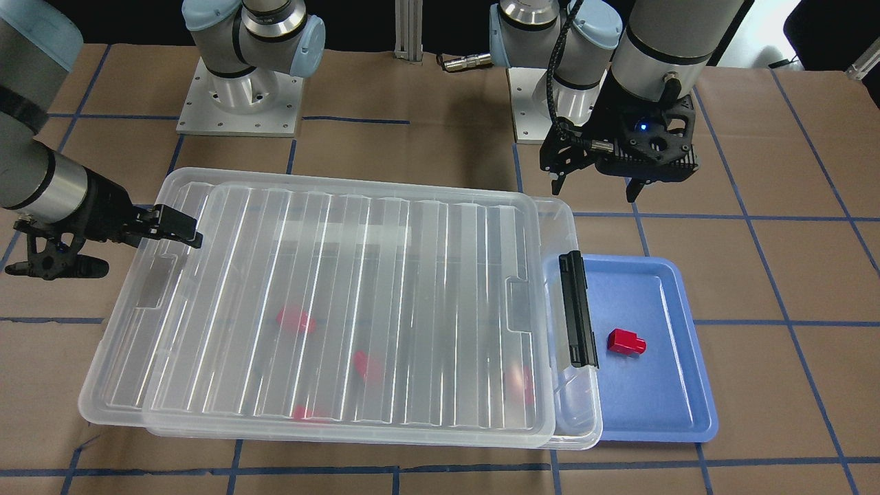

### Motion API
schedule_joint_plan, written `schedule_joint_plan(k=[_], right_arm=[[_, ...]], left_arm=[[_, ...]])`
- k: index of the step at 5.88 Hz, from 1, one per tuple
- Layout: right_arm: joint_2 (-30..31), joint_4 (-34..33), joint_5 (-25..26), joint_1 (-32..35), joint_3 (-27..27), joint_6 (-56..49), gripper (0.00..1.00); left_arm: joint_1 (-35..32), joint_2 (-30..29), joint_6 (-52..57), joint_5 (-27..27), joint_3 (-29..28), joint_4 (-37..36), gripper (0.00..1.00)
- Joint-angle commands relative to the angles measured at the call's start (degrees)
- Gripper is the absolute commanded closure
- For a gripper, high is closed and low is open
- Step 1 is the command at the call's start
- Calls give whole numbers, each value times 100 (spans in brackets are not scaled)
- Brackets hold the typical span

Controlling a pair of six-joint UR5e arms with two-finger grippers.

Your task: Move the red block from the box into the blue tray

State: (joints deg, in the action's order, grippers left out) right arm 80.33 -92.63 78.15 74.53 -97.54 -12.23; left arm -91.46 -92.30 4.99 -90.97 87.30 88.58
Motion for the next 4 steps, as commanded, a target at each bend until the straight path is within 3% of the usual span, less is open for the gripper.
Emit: schedule_joint_plan(k=[1,4], right_arm=[[0,-9,-229,210,7,220,0],[-9,8,470,211,479,124,0]], left_arm=[[-4,19,2,1,15,2,2],[-4,28,2,9,15,2,2]])
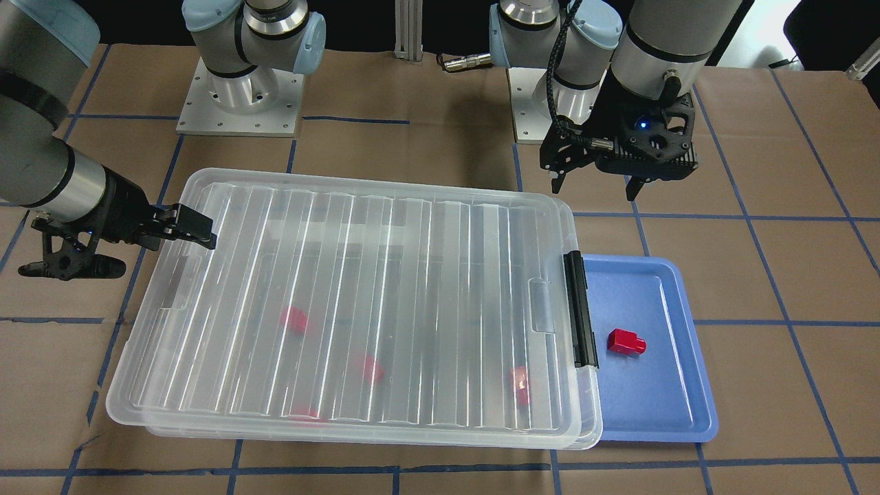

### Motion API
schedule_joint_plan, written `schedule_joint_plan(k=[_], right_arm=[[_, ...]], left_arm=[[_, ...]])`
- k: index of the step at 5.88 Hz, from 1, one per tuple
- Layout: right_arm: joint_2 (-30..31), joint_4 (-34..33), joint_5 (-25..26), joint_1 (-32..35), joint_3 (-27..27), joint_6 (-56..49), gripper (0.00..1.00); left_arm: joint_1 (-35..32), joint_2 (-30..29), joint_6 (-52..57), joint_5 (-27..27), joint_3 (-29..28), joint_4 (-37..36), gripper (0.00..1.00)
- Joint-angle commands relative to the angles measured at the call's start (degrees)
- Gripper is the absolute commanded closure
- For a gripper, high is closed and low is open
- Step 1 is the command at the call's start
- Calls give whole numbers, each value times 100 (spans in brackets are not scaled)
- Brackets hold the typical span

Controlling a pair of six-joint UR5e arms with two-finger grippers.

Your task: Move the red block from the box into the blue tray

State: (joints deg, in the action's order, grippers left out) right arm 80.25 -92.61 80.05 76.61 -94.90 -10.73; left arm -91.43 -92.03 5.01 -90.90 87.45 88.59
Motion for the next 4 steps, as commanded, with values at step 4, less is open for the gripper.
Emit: schedule_joint_plan(k=[4], right_arm=[[228,1612,767,640,1692,1163,0]], left_arm=[[-6,1,0,2,0,0,2]])
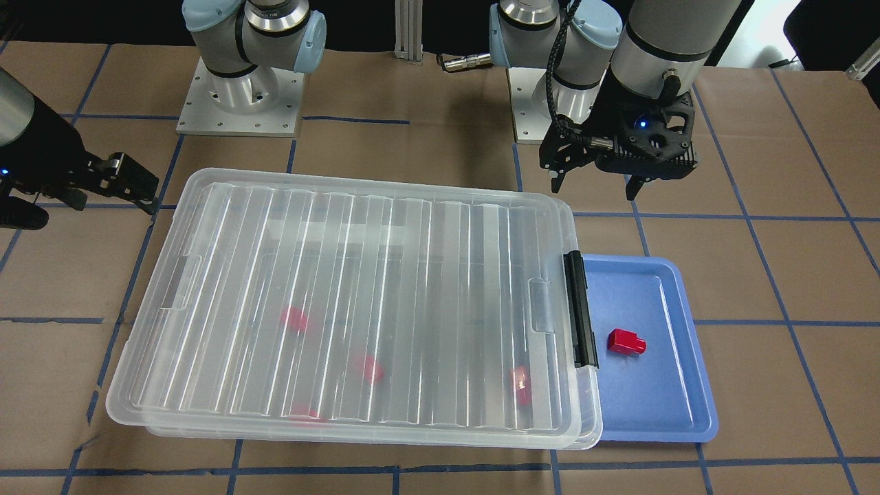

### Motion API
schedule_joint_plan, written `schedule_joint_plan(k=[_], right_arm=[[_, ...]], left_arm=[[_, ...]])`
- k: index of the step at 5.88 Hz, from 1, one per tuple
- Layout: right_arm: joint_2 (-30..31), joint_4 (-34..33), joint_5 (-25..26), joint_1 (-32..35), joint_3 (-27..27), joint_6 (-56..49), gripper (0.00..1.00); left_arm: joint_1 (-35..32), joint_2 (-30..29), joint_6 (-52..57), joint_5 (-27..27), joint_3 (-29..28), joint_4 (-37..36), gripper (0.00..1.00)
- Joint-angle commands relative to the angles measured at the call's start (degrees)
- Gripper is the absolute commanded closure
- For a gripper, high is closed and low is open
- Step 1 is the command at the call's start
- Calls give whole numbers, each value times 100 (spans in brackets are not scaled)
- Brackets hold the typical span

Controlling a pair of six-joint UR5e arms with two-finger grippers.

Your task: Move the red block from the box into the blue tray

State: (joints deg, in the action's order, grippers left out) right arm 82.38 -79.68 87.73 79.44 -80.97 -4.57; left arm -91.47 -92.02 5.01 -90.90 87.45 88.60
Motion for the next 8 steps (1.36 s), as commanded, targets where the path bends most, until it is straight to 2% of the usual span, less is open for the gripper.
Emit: schedule_joint_plan(k=[1,2,3,4,5,8], right_arm=[[-3,304,42,822,422,1154,0],[-3,313,51,827,450,1195,0],[319,382,68,879,241,1248,0],[548,279,34,880,-213,1292,0],[568,60,85,889,-192,1292,0],[489,76,201,898,-60,1275,0]], left_arm=[[6,0,0,2,0,0,2],[6,0,0,-6,0,0,2],[6,0,0,-6,0,0,2],[-3,0,0,-6,0,0,2],[6,0,0,-6,0,0,2],[6,9,9,-6,17,0,2]])
